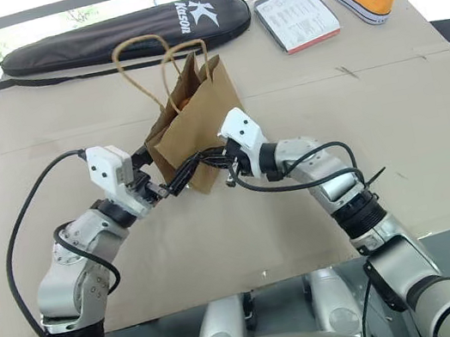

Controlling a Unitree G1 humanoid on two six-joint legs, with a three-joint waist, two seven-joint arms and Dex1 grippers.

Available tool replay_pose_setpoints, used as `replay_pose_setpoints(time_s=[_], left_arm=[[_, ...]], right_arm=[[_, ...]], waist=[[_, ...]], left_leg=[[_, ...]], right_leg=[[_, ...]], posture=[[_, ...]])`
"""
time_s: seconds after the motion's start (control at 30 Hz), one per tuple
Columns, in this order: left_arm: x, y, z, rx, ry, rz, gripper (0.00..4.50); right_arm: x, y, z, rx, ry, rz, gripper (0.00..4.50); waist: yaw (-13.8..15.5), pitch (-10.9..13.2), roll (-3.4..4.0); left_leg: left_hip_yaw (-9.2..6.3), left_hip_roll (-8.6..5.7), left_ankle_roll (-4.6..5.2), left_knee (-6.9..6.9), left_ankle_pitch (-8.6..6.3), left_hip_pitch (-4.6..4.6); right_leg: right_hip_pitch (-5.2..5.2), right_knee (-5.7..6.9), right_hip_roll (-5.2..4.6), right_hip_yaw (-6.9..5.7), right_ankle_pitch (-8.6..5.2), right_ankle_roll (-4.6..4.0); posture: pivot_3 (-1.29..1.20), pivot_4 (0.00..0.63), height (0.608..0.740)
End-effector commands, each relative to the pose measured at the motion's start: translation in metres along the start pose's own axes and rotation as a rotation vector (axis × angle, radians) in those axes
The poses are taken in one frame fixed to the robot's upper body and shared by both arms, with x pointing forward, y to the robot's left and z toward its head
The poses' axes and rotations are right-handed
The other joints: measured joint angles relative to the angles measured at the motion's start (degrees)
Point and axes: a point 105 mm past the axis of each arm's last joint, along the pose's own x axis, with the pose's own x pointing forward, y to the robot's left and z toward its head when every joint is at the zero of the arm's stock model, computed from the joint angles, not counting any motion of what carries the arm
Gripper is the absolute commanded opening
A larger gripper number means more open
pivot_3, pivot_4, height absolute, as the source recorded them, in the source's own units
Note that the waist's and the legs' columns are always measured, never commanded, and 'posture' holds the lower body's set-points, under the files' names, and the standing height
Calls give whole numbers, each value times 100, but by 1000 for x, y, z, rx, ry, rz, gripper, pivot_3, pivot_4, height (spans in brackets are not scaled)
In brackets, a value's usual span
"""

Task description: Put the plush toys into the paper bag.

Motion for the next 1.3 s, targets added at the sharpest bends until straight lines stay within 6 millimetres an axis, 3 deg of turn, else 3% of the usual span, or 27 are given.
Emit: replay_pose_setpoints(time_s=[0.03,0.1,0.23,0.33,0.47,0.53,0.7,0.77,0.83,0.97,1.13,1.2,1.23,1.3], left_arm=[[6,0,16,14,-92,28,3978],[11,-1,16,11,-94,26,3274],[19,-6,13,3,-90,24,1303],[23,-7,18,7,-116,13,49],[28,-6,34,62,-177,-61,49],[29,-10,43,68,-209,-161,0],[20,-14,57,118,-262,-492,0],[19,-5,53,155,-216,-691,0],[23,3,46,208,-173,-802,0],[39,15,40,308,-124,-899,0],[50,28,27,331,-8,-896,0],[48,31,18,314,38,-893,713],[46,33,13,312,44,-886,864],[45,36,12,273,20,-852,1889]], right_arm=[[-1,-3,8,-9,-48,-6,0],[-2,-3,6,-6,-42,-7,0],[-6,-1,4,-7,-45,-12,0],[-15,7,15,-12,-109,-2,0],[-48,18,41,16,-262,23,0],[-70,17,41,-41,-230,-22,513],[-134,23,31,-103,-88,-112,2715],[-172,28,22,-121,17,-174,3589],[-189,34,21,-132,50,-204,4489],[-202,42,21,-136,83,-246,4489],[-201,46,20,-148,95,-298,4489],[-199,47,18,-144,95,-301,4500],[-198,47,18,-139,89,-300,4500],[-197,45,16,-133,88,-298,4500]], waist=[[0,0,0],[13,0,0],[8,0,0],[8,0,0],[15,0,0],[43,0,0],[59,1,1],[93,2,1],[124,2,1],[124,2,0],[112,7,-8],[106,7,-9],[103,8,-9],[105,9,-11]], left_leg=[[0,0,0,0,0,0],[-1,0,0,2,0,-2],[-1,-1,0,4,0,-1],[-1,-1,0,3,0,-3],[-6,-1,0,4,0,-3],[-5,-2,0,5,0,-4],[0,-6,-1,6,0,-3],[-6,-6,0,6,0,-3],[-9,-6,0,7,0,-1],[-9,-6,0,16,0,1],[-11,-8,1,26,0,-8],[-11,-7,1,25,-1,-9],[-12,-7,2,25,-1,-9],[-13,-7,2,25,-1,-9]], right_leg=[[0,0,0,0,0,0],[0,1,0,-2,1,1],[1,2,0,0,3,6],[1,1,0,-1,4,7],[0,5,3,-3,4,8],[1,5,1,-3,4,8],[5,-11,-6,-2,-7,-10],[4,-8,-2,-6,-8,-12],[5,-5,0,-9,-11,-11],[7,-9,4,1,-20,8],[8,-11,4,3,-19,7],[7,-10,4,4,-19,6],[7,-10,5,3,-19,6],[6,-8,5,2,-18,5]], posture=[[0,150,740],[0,150,740],[0,150,740],[0,150,740],[0,150,740],[0,150,740],[0,150,740],[0,150,740],[0,150,740],[0,150,740],[0,150,740],[0,150,740],[0,150,740],[0,150,740]])
